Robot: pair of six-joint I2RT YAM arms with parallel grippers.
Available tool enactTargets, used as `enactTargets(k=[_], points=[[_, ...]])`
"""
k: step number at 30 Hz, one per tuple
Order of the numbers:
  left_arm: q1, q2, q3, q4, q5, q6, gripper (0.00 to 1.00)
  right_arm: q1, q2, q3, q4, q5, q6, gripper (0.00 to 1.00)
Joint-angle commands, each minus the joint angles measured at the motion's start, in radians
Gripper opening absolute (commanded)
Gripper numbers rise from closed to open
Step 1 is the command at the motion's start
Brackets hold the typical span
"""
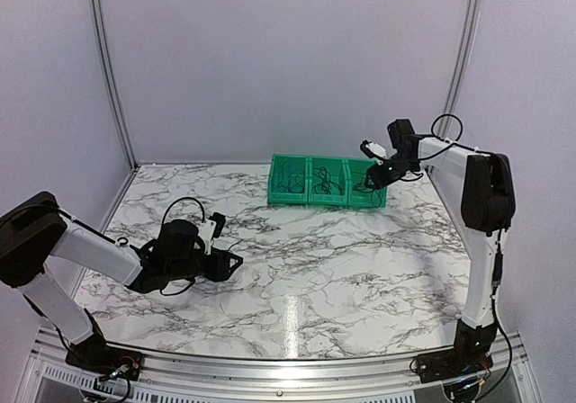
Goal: Untangle the cables
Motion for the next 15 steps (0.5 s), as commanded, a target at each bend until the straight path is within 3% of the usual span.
enactTargets(k=[1,8,15], points=[[0.003,-0.015,0.028,-0.004,0.013,0.025,0.56,0.005,-0.138,0.011,-0.017,0.052,-0.018,0.48],[0.003,0.014,0.055,-0.004,0.034,0.033,0.56,-0.007,-0.148,0.014,-0.038,0.053,-0.012,0.53],[0.003,0.014,0.052,-0.005,0.039,0.032,0.56,-0.010,-0.224,-0.140,-0.031,0.031,0.008,0.55]])
